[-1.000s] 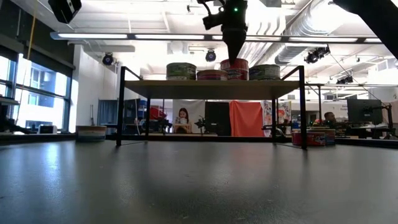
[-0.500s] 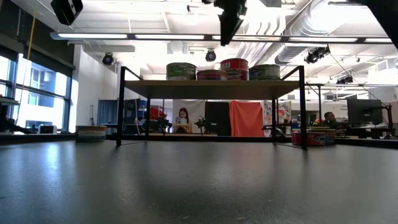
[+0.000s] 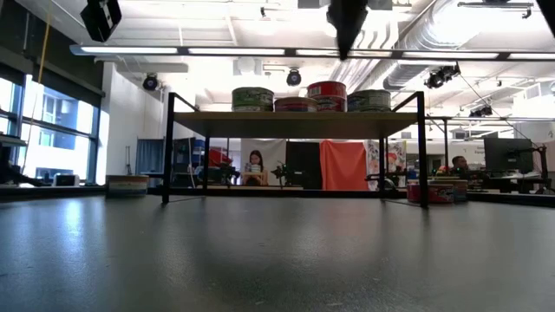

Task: Stack canned seafood by type on shelf
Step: Stack the red tuna can on top of the red tuna can on the shelf

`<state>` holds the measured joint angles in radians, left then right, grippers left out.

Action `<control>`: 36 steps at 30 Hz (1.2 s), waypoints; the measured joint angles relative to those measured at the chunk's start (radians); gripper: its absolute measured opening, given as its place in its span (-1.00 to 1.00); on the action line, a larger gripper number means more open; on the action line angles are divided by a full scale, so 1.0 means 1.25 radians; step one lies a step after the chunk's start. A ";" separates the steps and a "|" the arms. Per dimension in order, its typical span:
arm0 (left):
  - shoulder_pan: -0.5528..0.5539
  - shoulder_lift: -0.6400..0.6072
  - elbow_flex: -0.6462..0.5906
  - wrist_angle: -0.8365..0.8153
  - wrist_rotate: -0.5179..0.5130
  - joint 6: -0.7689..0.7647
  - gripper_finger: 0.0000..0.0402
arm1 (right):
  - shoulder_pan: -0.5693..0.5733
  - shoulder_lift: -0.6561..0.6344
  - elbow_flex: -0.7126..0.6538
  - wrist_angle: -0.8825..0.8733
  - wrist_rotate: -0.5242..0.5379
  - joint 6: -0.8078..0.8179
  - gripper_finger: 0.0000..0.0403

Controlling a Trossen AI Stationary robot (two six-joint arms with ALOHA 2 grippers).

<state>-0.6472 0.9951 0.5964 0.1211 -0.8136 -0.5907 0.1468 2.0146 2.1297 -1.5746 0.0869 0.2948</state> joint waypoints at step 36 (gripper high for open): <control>0.237 0.000 0.000 0.010 0.038 -0.165 -1.00 | -0.400 -0.822 -1.172 0.467 0.145 0.469 0.07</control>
<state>-0.3512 0.9951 0.5964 0.1331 -0.7666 -0.7964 -0.3537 0.9868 0.6645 -0.9902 0.2682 0.8808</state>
